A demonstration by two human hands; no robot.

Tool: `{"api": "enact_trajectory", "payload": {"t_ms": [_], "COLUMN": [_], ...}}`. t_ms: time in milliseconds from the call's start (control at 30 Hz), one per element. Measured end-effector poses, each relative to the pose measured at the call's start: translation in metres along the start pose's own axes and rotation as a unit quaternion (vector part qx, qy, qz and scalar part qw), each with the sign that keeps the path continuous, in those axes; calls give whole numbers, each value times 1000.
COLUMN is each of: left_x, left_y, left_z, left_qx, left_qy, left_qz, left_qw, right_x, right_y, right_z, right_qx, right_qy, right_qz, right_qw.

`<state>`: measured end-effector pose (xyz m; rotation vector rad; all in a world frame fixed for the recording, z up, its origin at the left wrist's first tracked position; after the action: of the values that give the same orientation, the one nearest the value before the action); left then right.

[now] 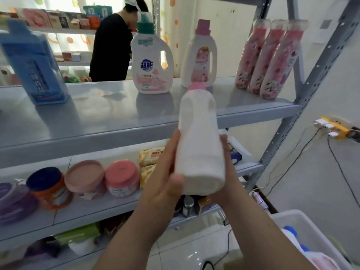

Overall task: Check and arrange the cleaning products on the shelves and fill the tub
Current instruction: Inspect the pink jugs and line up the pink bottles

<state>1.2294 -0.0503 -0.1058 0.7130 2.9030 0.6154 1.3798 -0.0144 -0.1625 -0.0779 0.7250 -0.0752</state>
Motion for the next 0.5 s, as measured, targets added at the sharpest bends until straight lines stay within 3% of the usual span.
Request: {"api": "enact_trajectory", "payload": {"t_ms": [100, 233, 500], "left_x": [13, 47, 60], "left_y": [-14, -20, -33], "left_z": [-17, 1, 17], "left_qx": [-4, 66, 89], "left_qy": [43, 14, 59], "left_qz": [-33, -123, -124], "left_qw": [999, 990, 987], "right_x": [-11, -15, -17], "right_y": [-9, -24, -39], "right_z": [8, 25, 37], "right_qx": [18, 83, 160], "right_qy": [-68, -166, -263], "right_qz": [32, -26, -16], "right_qw": [997, 982, 951]}}
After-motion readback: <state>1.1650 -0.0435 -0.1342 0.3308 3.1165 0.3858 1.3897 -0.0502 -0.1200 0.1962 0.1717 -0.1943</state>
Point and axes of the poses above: each hand's wrist, its own y-axis towards the middle knuckle, its own x-axis out of the back of the hand, z = x × y, the point moved 4 cm from there along y, towards the middle knuckle, and after that the axes turned 2 degrees about y, right-handed, at the moved point
